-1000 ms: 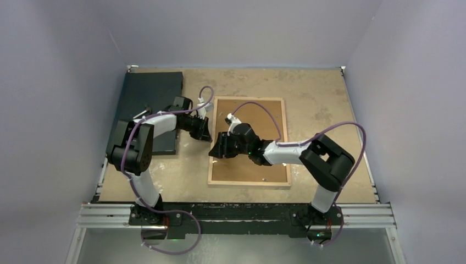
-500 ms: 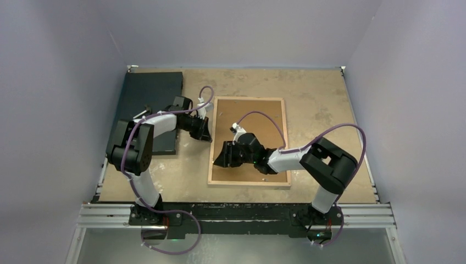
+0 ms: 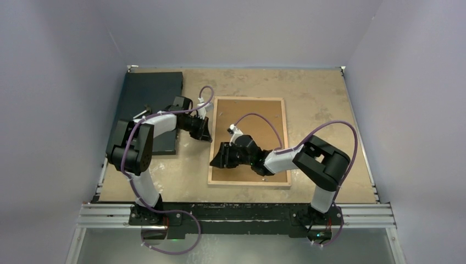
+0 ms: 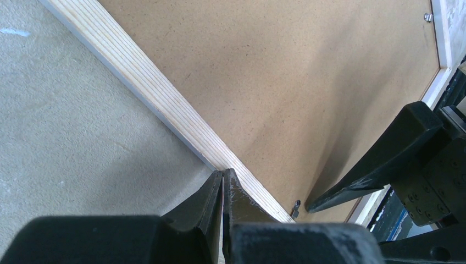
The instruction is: Put the photo into the frame
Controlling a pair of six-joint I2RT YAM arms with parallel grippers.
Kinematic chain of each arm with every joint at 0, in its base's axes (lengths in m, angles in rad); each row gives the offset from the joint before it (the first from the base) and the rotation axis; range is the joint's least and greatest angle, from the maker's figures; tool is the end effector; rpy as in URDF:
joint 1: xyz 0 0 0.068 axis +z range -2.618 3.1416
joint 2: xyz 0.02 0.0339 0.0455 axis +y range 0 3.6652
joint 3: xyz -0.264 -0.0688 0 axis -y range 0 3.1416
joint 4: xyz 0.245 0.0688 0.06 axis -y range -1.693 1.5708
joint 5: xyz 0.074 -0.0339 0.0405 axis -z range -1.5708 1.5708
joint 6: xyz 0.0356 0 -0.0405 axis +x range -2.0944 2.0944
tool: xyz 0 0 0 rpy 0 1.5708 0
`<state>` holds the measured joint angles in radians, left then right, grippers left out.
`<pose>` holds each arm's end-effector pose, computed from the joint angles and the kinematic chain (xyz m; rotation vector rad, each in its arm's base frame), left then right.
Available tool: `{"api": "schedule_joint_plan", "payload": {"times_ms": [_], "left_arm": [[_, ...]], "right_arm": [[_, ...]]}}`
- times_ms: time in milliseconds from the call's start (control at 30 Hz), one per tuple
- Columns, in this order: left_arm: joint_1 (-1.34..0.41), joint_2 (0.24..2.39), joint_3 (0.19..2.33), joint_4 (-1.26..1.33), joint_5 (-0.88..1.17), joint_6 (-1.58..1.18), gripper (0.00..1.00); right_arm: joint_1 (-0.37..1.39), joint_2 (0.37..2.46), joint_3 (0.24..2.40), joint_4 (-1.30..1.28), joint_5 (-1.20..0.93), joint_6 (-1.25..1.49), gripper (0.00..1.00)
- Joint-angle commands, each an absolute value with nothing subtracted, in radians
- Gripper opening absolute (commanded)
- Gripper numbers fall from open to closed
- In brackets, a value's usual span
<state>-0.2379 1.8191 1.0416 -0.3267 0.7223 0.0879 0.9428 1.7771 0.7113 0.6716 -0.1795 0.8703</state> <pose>0.3316 -0.1046 0.1504 0.6414 2.4870 -1.0091 0.1980 0.2835 0.1446 -0.2136 2.2130 1.2888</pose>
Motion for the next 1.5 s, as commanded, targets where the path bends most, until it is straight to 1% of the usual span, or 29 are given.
{"api": "schedule_joint_plan", "payload": {"times_ms": [0, 367, 600, 733, 800, 933, 967, 1067, 1100, 1167, 1200, 1233, 1300, 1400, 1467], "left_arm": [[-0.242, 1.817, 1.041, -0.296, 0.698, 0.103, 0.0], [-0.243, 1.81, 1.031, -0.297, 0.697, 0.107, 0.0], [-0.243, 1.808, 1.028, -0.301, 0.698, 0.11, 0.0], [-0.242, 1.806, 1.032, -0.311, 0.698, 0.113, 0.0], [-0.242, 1.806, 1.046, -0.325, 0.698, 0.114, 0.0], [-0.219, 1.803, 1.104, -0.377, 0.701, 0.112, 0.0], [-0.21, 1.805, 1.127, -0.39, 0.706, 0.107, 0.02], [-0.184, 1.816, 1.202, -0.401, 0.71, 0.069, 0.14], [-0.175, 1.817, 1.22, -0.383, 0.705, 0.04, 0.18], [-0.163, 1.819, 1.24, -0.309, 0.715, -0.04, 0.3], [-0.163, 1.828, 1.252, -0.278, 0.714, -0.067, 0.34], [-0.163, 1.844, 1.27, -0.254, 0.719, -0.088, 0.35], [-0.163, 1.901, 1.321, -0.237, 0.722, -0.118, 0.35], [-0.164, 1.999, 1.393, -0.251, 0.733, -0.154, 0.32], [-0.165, 2.033, 1.397, -0.233, 0.73, -0.172, 0.3]], "right_arm": [[0.951, 1.813, 0.749, 0.695, -0.167, 0.883, 0.48], [0.953, 1.825, 0.776, 0.687, -0.125, 0.884, 0.47], [0.952, 1.855, 0.795, 0.704, -0.143, 0.879, 0.46], [0.952, 1.83, 0.8, 0.69, -0.169, 0.863, 0.46], [0.948, 1.791, 0.805, 0.664, -0.184, 0.863, 0.48], [0.903, 1.674, 0.835, 0.58, -0.173, 0.812, 0.55], [0.882, 1.642, 0.84, 0.562, -0.172, 0.798, 0.57], [0.785, 1.566, 0.856, 0.5, -0.162, 0.759, 0.64], [0.754, 1.555, 0.869, 0.468, -0.145, 0.746, 0.7], [0.694, 1.554, 0.905, 0.415, -0.108, 0.723, 0.81], [0.662, 1.561, 0.919, 0.411, -0.115, 0.717, 0.84], [0.638, 1.574, 0.936, 0.412, -0.122, 0.707, 0.87], [0.605, 1.613, 0.985, 0.402, -0.117, 0.696, 0.88], [0.579, 1.703, 1.071, 0.385, -0.115, 0.686, 0.84], [0.569, 1.766, 1.115, 0.392, -0.136, 0.692, 0.8]]}}
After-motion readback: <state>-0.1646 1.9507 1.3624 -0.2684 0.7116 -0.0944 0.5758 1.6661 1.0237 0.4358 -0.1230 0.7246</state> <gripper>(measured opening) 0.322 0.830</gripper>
